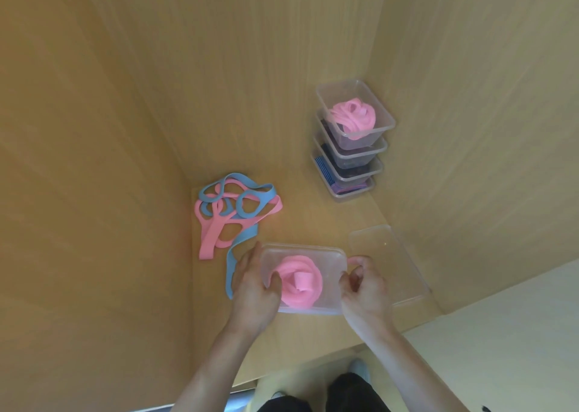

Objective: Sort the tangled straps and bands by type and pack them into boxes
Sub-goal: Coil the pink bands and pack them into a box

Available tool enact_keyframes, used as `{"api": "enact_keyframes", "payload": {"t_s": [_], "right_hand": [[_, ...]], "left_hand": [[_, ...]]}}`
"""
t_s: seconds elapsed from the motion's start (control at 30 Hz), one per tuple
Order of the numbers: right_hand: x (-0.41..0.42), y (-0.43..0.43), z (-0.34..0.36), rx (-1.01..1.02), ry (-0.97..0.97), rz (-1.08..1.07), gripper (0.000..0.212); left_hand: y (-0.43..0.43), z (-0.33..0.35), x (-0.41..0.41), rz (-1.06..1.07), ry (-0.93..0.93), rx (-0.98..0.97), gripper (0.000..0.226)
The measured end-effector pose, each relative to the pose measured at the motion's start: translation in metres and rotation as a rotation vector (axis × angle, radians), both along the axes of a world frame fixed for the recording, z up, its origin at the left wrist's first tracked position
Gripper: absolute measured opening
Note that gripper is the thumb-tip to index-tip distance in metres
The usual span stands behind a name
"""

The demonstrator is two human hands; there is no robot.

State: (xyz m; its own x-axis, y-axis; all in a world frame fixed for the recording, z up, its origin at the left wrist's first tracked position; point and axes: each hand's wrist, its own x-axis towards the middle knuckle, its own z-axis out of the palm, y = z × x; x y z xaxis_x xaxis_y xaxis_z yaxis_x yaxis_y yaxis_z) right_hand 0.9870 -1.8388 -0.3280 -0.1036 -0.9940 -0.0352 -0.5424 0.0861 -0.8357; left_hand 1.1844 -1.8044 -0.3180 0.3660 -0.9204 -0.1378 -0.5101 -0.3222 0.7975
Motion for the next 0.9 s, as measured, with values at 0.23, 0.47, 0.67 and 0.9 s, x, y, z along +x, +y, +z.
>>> {"api": "enact_keyframes", "payload": {"t_s": [0.23,0.47,0.67,0.9], "right_hand": [[0.003,0.007,0.008,0.007,0.167,0.09,0.04],[0.009,0.009,0.002,-0.092,0.411,0.331,0.07],[0.002,0.004,-0.005,-0.08,0.412,0.396,0.058],[-0.001,-0.002,-0.006,-0.058,0.558,0.539,0.067]], "left_hand": [[0.005,-0.014,0.0,-0.069,-0.066,0.074,0.068],[0.007,-0.018,0.003,-0.186,-0.234,0.058,0.07],[0.005,-0.02,0.002,-0.223,-0.428,0.018,0.068],[0.007,-0.025,0.002,-0.287,-0.497,-0.028,0.068]]}}
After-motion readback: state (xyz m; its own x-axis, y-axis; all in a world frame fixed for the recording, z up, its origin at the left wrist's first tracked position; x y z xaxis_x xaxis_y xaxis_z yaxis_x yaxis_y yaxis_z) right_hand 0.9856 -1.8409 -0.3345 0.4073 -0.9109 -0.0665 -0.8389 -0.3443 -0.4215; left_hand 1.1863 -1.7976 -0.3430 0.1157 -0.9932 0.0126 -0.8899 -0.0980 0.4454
